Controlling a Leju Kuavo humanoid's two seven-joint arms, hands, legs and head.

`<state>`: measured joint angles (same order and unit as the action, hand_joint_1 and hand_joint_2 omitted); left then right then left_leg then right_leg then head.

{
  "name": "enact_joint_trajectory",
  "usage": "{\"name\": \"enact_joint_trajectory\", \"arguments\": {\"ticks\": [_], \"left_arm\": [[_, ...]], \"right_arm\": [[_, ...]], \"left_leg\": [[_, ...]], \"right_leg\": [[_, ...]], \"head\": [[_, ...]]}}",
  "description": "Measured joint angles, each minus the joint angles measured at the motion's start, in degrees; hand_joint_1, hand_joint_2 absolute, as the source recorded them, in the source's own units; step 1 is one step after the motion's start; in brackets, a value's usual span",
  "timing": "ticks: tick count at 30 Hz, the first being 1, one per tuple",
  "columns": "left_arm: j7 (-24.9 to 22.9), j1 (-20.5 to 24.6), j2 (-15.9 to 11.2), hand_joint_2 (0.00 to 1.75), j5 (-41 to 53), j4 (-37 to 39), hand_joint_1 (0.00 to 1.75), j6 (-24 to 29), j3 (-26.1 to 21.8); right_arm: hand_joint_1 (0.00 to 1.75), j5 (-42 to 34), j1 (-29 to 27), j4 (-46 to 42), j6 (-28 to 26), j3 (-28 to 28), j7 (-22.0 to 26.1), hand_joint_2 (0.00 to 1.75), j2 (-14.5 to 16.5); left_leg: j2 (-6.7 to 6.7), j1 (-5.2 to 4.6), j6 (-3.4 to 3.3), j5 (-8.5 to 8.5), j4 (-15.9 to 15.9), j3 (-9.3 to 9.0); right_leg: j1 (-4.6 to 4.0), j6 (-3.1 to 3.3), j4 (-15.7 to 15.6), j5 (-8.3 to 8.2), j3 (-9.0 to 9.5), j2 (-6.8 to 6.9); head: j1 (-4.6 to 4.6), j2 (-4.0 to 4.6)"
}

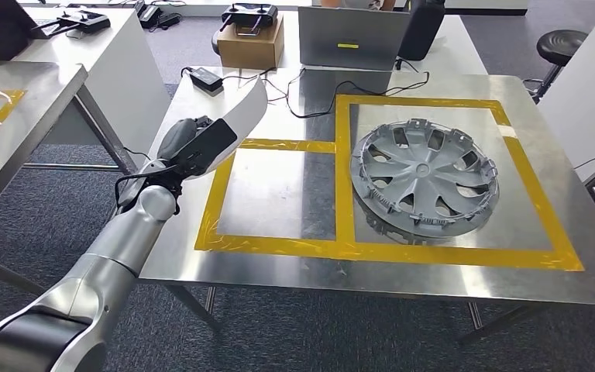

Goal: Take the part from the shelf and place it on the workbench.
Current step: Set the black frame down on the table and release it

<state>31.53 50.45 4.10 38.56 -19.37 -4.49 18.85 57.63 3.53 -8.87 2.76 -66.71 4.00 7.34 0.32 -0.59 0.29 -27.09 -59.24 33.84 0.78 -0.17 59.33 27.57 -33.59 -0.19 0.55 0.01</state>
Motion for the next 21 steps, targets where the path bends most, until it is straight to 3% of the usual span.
{"name": "enact_joint_trajectory", "arguments": {"ticks": [15,21], "left_arm": [[1.0,-0.1,6.9,1.75,0.1,0.5,1.75,-2.2,2.5],[0.5,0.0,8.4,1.75,-0.5,0.8,1.75,-2.8,3.7]], "right_arm": [[0.0,1.2,0.0,0.0,0.1,0.0,-0.3,0.0,0.0],[0.0,1.5,0.0,0.0,0.0,0.0,-0.5,0.0,-0.1]], "left_leg": [[0.01,0.0,-0.04,0.01,0.0,0.01],[0.0,0.0,-0.05,0.01,0.0,0.0]], "right_leg": [[0.04,0.0,0.0,0.0,0.01,0.02],[0.04,0.0,0.0,0.0,0.0,0.01]], "head": [[0.01,0.0],[0.02,0.0]]}}
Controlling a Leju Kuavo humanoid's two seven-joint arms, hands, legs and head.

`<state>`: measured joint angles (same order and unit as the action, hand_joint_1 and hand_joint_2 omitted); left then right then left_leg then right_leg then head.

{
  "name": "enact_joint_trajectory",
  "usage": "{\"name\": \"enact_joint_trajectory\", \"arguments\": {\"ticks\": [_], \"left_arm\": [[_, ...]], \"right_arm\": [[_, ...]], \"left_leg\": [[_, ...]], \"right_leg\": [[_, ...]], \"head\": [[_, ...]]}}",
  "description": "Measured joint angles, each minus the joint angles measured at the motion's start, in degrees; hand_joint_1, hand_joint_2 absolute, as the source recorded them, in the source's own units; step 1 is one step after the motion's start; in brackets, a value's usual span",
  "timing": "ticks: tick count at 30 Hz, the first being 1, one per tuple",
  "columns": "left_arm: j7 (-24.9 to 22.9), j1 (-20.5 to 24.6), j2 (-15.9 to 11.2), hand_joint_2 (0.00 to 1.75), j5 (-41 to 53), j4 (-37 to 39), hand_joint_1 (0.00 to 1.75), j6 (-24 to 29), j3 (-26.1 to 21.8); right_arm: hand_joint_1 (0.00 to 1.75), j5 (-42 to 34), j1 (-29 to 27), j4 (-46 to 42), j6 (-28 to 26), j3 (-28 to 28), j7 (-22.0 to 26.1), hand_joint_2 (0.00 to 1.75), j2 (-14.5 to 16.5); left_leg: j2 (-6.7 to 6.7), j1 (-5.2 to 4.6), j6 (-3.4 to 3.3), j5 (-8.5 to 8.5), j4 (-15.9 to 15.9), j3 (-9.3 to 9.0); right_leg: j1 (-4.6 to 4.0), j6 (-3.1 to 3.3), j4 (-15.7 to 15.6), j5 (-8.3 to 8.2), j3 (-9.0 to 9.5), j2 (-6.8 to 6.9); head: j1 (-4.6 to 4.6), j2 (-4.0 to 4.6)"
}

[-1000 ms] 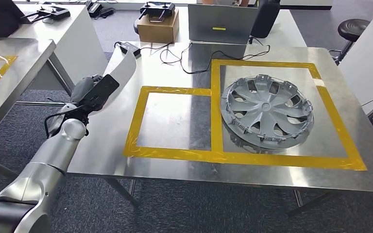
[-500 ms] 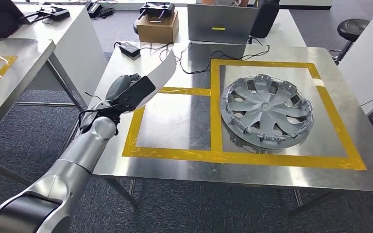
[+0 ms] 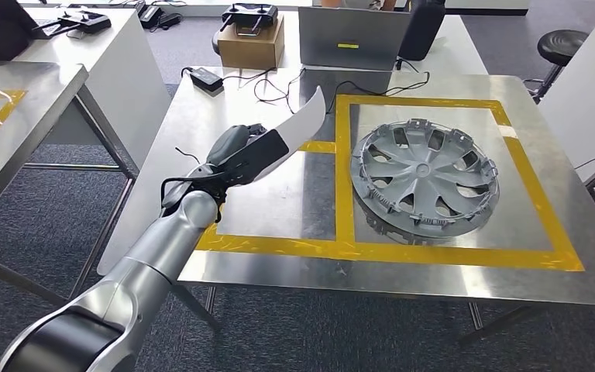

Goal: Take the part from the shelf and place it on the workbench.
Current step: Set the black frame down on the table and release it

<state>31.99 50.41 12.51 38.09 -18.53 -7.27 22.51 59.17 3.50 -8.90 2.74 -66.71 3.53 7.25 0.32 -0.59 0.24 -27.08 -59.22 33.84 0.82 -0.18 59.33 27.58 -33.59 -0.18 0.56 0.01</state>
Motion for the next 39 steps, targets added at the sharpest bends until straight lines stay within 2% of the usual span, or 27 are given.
{"name": "enact_joint_trajectory", "arguments": {"ticks": [13,17,33,37,39], "left_arm": [[-0.4,-0.1,1.0,1.75,-1.4,0.8,1.75,-0.2,0.8],[-1.0,-0.2,0.9,1.75,-1.8,1.0,0.0,-0.2,0.8],[-1.5,-0.3,0.4,1.75,-2.5,1.1,0.0,0.1,1.3],[-1.5,-0.3,0.3,0.0,-2.5,1.1,0.0,0.2,1.4],[-1.5,-0.3,0.1,0.0,-2.5,1.1,0.0,0.4,1.4]], "right_arm": [[0.0,-0.1,-0.2,0.0,-0.3,0.0,-1.1,0.0,-0.3],[0.0,0.1,-0.2,0.0,-0.3,0.0,-0.8,0.0,-0.4],[0.0,0.4,-0.2,0.0,-0.1,0.0,-0.6,0.0,-0.4],[0.0,0.4,-0.2,0.0,-0.1,0.0,-0.3,0.0,-0.4],[0.0,0.4,-0.3,0.0,0.0,0.0,0.0,0.0,-0.4]], "left_leg": [[0.0,0.0,0.0,0.0,0.0,0.01],[0.0,0.0,0.0,0.0,0.0,0.01],[0.01,0.0,-0.01,0.0,0.0,0.01],[0.01,0.0,-0.01,0.0,0.0,0.01],[0.01,0.0,-0.01,0.0,0.0,0.01]], "right_leg": [[-0.01,0.0,0.0,0.0,0.0,0.0],[0.0,0.0,0.0,0.0,0.01,0.0],[-0.01,0.0,0.0,0.0,0.02,0.0],[-0.01,0.0,0.0,0.0,0.02,0.0],[-0.01,0.0,0.0,0.0,0.02,0.0]], "head": [[0.01,-0.01],[0.01,0.0],[0.01,0.01],[0.01,-0.01],[0.01,0.0]]}}
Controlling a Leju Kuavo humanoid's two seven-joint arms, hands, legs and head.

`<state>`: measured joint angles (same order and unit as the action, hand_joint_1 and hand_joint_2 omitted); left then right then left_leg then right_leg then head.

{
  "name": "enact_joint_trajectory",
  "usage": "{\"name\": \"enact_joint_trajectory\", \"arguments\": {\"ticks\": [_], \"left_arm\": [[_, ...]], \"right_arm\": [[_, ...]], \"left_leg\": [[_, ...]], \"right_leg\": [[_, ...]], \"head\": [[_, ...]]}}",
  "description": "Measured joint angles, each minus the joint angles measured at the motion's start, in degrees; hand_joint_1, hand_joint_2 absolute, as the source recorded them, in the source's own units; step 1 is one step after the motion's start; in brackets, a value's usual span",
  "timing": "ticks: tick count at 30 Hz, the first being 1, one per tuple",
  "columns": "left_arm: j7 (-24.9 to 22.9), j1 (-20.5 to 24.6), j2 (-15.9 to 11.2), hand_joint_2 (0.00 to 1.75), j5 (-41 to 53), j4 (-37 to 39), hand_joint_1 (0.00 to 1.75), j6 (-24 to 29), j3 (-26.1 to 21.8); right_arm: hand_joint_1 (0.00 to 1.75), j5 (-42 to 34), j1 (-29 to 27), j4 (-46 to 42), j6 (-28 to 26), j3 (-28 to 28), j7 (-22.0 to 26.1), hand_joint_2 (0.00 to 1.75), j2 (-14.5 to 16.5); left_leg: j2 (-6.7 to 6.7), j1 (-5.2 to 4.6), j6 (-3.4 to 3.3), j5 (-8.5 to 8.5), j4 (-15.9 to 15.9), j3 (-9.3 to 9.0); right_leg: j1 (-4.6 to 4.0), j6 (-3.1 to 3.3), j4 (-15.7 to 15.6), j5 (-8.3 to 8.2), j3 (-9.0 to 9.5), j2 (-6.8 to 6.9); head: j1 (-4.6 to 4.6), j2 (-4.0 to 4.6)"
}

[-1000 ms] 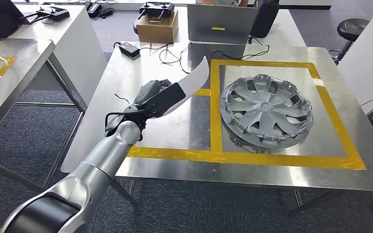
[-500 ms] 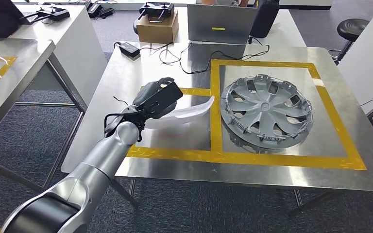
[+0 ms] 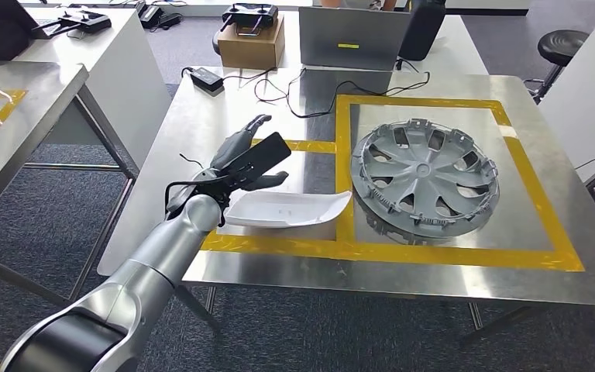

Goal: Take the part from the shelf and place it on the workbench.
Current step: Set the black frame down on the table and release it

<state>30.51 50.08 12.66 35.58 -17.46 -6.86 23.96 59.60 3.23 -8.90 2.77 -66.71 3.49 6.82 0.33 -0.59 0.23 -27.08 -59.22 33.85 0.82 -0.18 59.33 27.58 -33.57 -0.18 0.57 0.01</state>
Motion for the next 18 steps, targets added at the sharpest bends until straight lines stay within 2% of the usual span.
{"name": "enact_joint_trajectory", "arguments": {"ticks": [18], "left_arm": [[-0.2,0.3,-0.6,0.0,-0.2,-0.3,0.0,1.2,0.4]], "right_arm": [[0.0,0.1,0.0,0.0,0.4,0.0,0.3,0.0,0.0]], "left_leg": [[0.0,0.0,0.0,0.0,0.0,-0.01]], "right_leg": [[0.0,0.0,0.0,0.0,0.0,0.0]], "head": [[0.0,-0.01]]}}
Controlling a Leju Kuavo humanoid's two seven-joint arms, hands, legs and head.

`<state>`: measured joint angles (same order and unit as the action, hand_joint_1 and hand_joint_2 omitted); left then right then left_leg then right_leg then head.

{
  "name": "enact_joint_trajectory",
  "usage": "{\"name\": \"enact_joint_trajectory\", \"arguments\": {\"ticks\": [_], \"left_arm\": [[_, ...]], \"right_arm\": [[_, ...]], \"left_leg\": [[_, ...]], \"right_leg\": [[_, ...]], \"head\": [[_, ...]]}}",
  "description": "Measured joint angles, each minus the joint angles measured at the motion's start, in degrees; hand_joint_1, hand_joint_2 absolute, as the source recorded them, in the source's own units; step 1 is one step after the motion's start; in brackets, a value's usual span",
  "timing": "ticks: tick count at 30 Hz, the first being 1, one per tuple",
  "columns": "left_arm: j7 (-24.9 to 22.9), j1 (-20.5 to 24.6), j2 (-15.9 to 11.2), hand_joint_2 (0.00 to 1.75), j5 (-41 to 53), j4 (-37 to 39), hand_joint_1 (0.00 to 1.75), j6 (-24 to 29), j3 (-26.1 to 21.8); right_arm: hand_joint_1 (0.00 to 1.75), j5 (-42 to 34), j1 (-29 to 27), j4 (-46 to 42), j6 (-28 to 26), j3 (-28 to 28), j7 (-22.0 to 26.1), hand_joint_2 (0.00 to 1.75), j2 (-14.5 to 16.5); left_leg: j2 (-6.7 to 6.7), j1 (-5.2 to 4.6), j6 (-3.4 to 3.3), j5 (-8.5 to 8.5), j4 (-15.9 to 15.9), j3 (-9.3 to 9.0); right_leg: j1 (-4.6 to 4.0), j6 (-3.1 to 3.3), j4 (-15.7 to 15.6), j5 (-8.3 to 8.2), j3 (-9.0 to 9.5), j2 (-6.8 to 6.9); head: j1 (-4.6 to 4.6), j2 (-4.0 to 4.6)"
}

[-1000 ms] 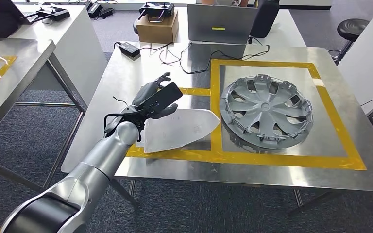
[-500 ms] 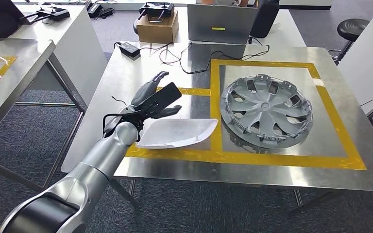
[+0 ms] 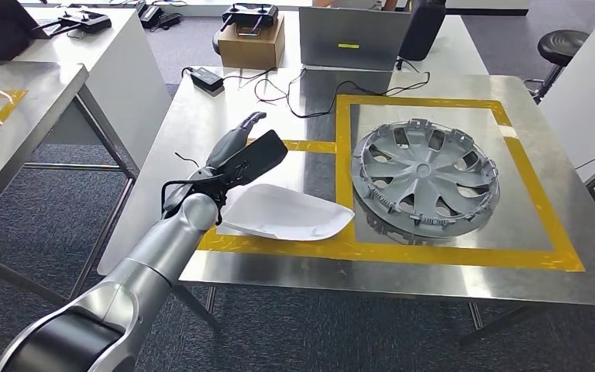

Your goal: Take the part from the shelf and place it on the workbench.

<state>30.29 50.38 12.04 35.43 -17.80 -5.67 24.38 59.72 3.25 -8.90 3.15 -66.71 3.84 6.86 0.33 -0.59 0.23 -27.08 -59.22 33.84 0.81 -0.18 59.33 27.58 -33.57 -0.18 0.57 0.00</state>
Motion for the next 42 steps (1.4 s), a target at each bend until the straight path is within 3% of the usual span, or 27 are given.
{"name": "enact_joint_trajectory", "arguments": {"ticks": [13,18,24,29,36,42], "left_arm": [[-1.0,5.2,0.0,0.0,2.7,-6.8,0.0,2.7,3.8],[-3.7,5.0,-0.6,0.0,3.3,-15.0,0.0,6.7,6.7],[-11.8,-1.6,-6.2,0.0,17.0,-37.8,0.0,21.1,14.9],[-14.1,-8.3,-11.8,0.0,20.0,-52.5,0.0,23.0,21.7],[-15.4,-10.4,-14.6,0.0,19.1,-55.6,0.0,23.0,24.2],[-14.9,-10.4,-15.6,0.0,17.6,-55.4,0.0,22.8,24.5]], "right_arm": [[0.0,-1.1,0.1,0.0,-0.6,-0.1,-0.4,0.0,0.5],[0.0,-1.3,0.1,0.0,-0.6,-0.3,-0.1,0.0,0.7],[0.0,-1.1,0.0,0.0,-0.6,-0.6,0.5,0.0,1.3],[0.0,-0.4,0.0,0.0,-0.3,-0.6,0.7,0.0,1.4],[0.0,0.1,0.0,0.0,-0.2,-0.6,1.1,0.0,1.5],[0.0,0.2,0.0,0.0,-0.1,-0.6,1.3,0.0,1.6]], "left_leg": [[0.01,0.0,0.0,0.0,0.0,-0.01],[0.02,0.0,-0.01,0.0,0.0,0.03],[0.0,0.01,-0.05,-0.04,0.0,0.0],[0.04,0.01,-0.09,-0.11,0.1,-0.11],[0.04,-0.2,-0.24,-0.15,-0.1,-0.09],[0.04,-0.68,-0.89,-0.23,-0.3,-0.03]], "right_leg": [[0.0,0.0,0.0,0.0,0.01,0.01],[0.0,0.0,0.0,0.0,0.0,0.03],[0.01,-0.05,0.0,0.08,0.02,0.0],[0.0,-0.09,0.0,0.22,0.13,0.05],[0.16,-0.28,-0.1,0.09,0.18,0.06],[0.6,-0.88,-0.2,-0.09,0.23,0.05]], "head": [[-0.01,0.02],[-0.02,0.02],[-0.01,0.01],[0.0,0.01],[0.01,0.01],[0.01,0.0]]}}
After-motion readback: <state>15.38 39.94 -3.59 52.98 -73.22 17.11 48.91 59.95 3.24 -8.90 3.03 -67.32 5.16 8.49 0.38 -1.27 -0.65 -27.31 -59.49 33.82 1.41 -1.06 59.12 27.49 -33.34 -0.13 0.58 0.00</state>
